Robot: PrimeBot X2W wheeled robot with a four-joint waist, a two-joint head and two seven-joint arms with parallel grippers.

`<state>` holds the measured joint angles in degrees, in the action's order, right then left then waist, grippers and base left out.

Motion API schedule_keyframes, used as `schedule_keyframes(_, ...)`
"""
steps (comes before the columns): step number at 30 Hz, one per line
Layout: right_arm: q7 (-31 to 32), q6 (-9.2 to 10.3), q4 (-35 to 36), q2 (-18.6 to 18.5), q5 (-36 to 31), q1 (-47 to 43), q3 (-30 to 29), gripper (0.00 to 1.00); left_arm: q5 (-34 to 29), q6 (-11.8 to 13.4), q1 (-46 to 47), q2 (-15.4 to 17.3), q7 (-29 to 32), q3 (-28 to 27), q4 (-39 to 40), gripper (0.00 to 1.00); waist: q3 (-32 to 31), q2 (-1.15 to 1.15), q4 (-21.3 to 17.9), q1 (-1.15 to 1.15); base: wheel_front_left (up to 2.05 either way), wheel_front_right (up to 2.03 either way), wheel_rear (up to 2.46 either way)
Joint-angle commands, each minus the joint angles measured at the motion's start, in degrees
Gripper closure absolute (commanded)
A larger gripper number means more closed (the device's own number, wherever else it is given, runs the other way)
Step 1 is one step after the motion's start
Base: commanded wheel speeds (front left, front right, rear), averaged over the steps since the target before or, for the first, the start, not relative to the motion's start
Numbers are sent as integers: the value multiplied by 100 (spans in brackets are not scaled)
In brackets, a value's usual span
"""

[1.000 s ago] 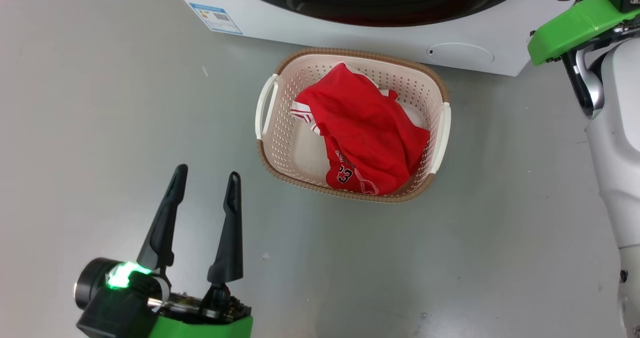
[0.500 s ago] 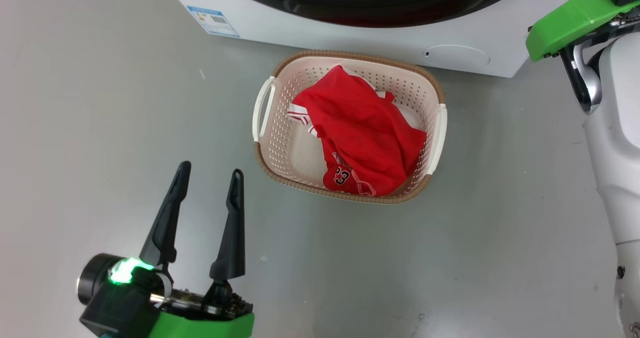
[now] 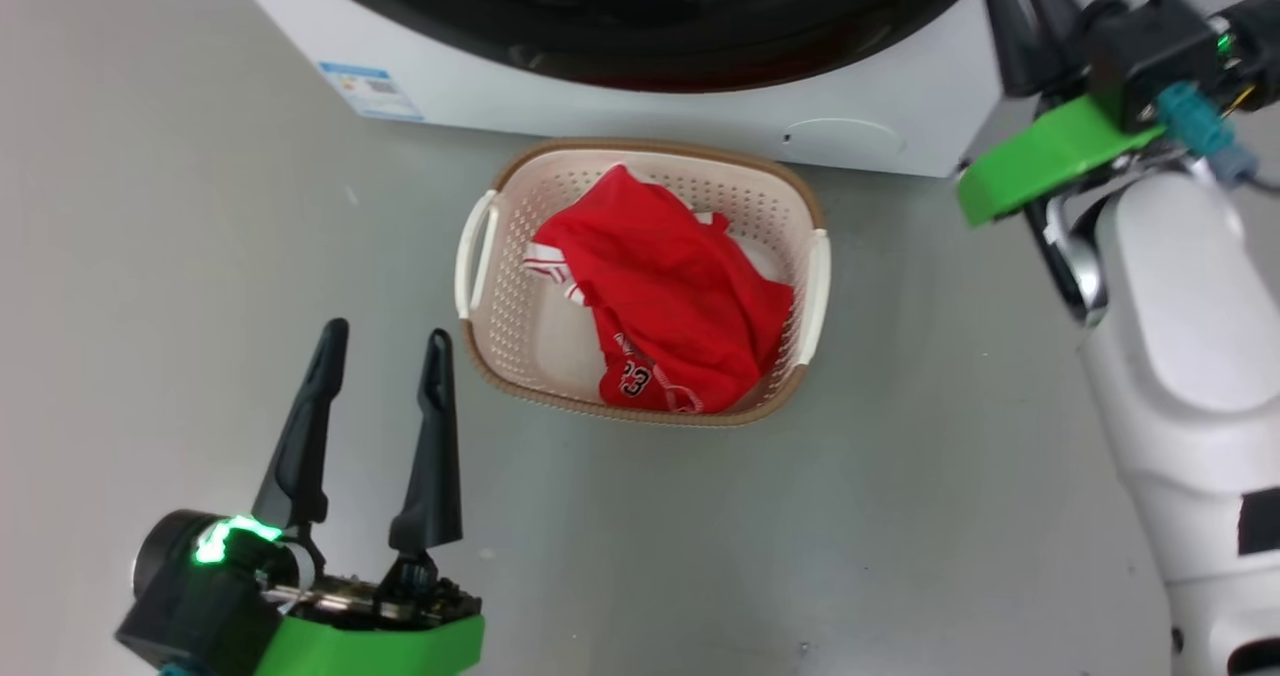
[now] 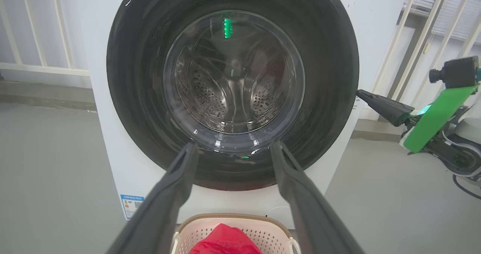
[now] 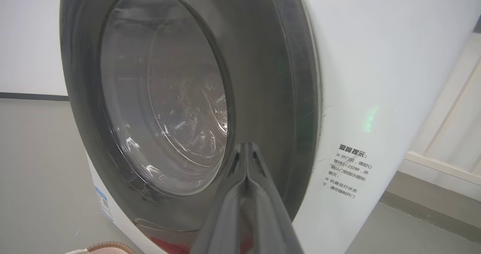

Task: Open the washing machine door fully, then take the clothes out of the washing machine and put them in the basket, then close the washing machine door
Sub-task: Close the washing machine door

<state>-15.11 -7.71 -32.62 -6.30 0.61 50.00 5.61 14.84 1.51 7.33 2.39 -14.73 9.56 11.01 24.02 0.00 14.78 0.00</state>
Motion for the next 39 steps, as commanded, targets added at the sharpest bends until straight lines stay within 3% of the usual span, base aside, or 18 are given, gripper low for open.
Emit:
schedule_keyframes(1, 11, 22, 245, 152, 86, -180, 138, 0, 53, 47, 24, 49, -27, -227, 181, 0, -132, 0, -168, 0, 0, 0, 0)
schedule_keyframes(9, 11, 22, 1067, 247, 155, -1200, 282, 0, 46, 10, -87, 49, -27, -291, 119, 0, -511, 0, -602, 0, 0, 0, 0)
schedule_keyframes(22, 11, 22, 2054, 334, -46, -2604, -112, 0, -229, 74, -324, 49, -27, -422, -43, 0, -1046, 0, -1247, 0, 0, 0, 0)
schedule_keyframes(39, 11, 22, 2417, 341, 408, -4355, -519, 0, -385, 0, -876, 60, -27, -519, -530, 0, -2269, 0, -1487, 0, 0, 0, 0)
